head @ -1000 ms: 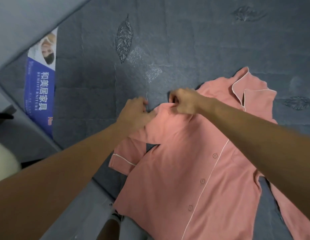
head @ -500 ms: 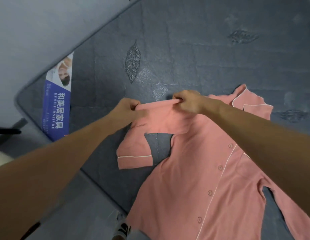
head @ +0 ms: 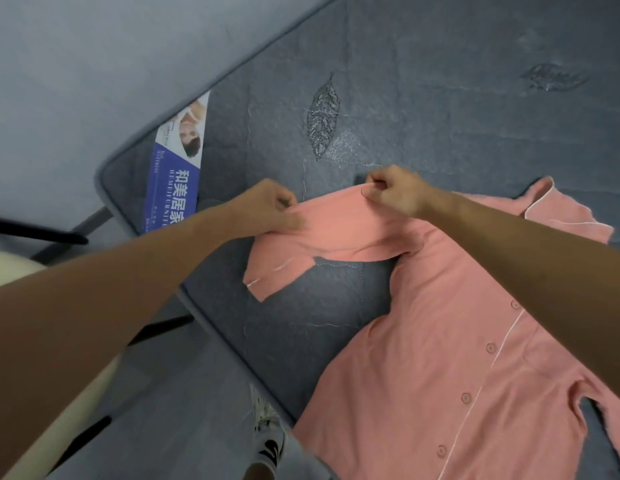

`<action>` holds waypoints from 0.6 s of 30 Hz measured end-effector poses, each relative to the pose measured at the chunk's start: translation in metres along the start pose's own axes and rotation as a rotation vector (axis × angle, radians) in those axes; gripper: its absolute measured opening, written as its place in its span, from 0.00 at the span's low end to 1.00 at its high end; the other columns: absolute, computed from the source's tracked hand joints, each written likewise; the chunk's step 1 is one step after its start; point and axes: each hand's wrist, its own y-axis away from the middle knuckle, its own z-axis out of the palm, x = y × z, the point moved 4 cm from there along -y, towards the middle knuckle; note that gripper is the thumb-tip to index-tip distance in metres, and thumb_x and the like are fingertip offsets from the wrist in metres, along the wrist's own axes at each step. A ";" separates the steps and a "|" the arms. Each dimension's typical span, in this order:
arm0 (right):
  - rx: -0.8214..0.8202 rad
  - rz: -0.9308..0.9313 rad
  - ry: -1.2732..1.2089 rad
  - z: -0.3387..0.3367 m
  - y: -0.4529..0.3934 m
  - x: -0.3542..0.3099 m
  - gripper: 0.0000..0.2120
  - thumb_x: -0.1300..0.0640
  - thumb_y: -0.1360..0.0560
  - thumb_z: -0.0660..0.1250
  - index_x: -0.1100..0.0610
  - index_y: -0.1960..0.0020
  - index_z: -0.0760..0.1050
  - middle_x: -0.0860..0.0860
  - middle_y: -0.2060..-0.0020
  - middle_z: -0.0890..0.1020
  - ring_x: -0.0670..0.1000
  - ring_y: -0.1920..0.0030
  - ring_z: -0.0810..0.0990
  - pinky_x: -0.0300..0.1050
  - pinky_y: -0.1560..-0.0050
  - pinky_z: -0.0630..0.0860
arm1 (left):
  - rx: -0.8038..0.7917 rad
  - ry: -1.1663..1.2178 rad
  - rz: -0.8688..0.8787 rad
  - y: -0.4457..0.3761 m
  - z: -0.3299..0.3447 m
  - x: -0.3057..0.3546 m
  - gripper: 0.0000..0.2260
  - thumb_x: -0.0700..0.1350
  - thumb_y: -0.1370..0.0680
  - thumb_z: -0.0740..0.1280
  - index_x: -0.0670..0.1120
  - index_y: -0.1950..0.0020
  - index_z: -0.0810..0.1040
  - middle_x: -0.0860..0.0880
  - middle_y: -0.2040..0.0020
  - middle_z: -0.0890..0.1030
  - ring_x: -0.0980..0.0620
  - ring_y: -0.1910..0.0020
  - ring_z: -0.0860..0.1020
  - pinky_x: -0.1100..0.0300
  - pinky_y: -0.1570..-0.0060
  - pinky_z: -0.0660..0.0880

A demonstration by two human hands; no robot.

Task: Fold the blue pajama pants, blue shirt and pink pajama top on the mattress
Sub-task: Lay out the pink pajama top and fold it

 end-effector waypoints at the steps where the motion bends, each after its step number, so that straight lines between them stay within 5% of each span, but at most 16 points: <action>1: 0.024 0.015 0.025 -0.002 -0.002 -0.003 0.09 0.52 0.20 0.64 0.51 0.59 0.73 0.47 0.61 0.79 0.55 0.50 0.77 0.53 0.38 0.67 | -0.015 -0.059 -0.011 0.004 -0.007 -0.004 0.16 0.44 0.27 0.78 0.41 0.68 0.74 0.52 0.71 0.67 0.60 0.73 0.62 0.63 0.71 0.60; 9: 0.095 0.085 0.142 -0.011 -0.026 -0.011 0.06 0.53 0.17 0.58 0.49 0.49 0.73 0.55 0.44 0.82 0.60 0.38 0.77 0.58 0.33 0.62 | 0.129 -0.162 -0.121 0.028 -0.076 -0.034 0.27 0.54 0.26 0.77 0.35 0.66 0.69 0.47 0.69 0.64 0.53 0.69 0.62 0.58 0.66 0.60; 18: 0.198 0.049 0.204 0.006 -0.031 0.007 0.04 0.54 0.20 0.63 0.52 0.47 0.74 0.54 0.43 0.81 0.60 0.39 0.76 0.56 0.40 0.69 | 0.319 -0.308 -0.280 0.028 -0.095 -0.085 0.14 0.51 0.25 0.76 0.45 0.61 0.76 0.49 0.67 0.75 0.47 0.63 0.74 0.57 0.65 0.68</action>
